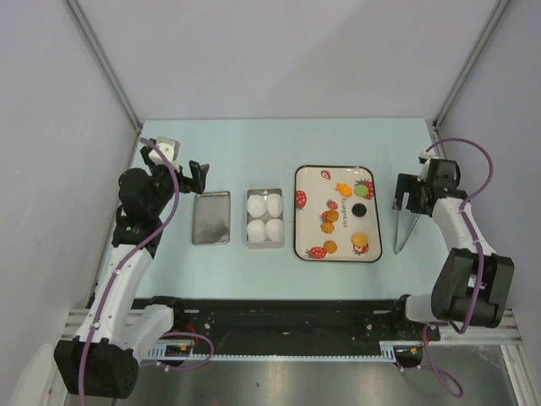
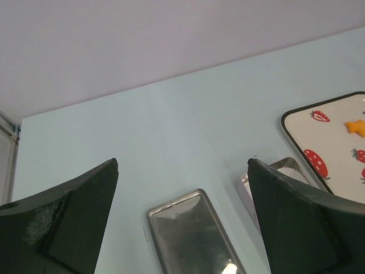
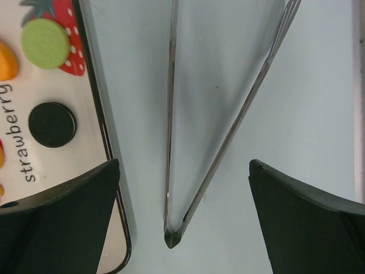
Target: Pack the cookies
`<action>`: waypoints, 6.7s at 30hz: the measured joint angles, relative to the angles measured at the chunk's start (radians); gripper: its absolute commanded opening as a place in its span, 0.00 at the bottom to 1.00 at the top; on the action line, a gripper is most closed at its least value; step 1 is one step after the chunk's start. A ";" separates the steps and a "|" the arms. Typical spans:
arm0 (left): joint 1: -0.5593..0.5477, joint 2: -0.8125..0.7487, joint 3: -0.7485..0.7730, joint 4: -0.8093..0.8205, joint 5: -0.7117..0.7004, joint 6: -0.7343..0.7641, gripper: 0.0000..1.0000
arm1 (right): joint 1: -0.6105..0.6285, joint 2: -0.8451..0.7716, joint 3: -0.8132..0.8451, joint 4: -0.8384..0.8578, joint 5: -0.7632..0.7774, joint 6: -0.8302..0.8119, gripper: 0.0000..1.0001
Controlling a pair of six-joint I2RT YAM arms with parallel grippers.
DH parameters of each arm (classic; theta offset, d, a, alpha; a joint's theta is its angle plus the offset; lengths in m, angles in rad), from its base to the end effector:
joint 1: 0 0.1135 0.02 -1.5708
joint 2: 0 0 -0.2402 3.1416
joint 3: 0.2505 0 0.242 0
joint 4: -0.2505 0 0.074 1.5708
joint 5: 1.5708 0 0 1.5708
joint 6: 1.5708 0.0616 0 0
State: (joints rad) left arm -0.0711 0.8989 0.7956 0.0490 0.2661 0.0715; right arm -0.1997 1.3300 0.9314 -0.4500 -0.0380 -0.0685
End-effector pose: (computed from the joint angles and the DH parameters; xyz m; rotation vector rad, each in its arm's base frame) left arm 0.2413 -0.0334 0.3297 0.3192 1.5959 -0.2158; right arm 0.2863 -0.0556 0.2093 0.1413 2.4159 -0.0766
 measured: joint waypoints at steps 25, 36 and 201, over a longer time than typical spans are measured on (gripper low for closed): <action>0.000 0.013 -0.062 0.029 0.000 0.017 1.00 | 0.056 0.296 -0.001 0.008 0.168 0.012 0.89; 0.000 0.016 -0.064 0.039 0.000 0.017 1.00 | 0.062 0.328 0.014 0.052 0.179 -0.004 0.69; 0.000 0.012 -0.097 0.044 0.000 0.024 1.00 | -0.030 0.068 0.277 -0.500 -0.686 -0.514 0.35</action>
State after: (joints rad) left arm -0.0711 0.9108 0.6987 0.0929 0.2661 0.0952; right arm -0.2295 1.3983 1.2079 -0.9497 -0.7242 -0.5827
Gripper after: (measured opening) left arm 0.996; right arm 0.357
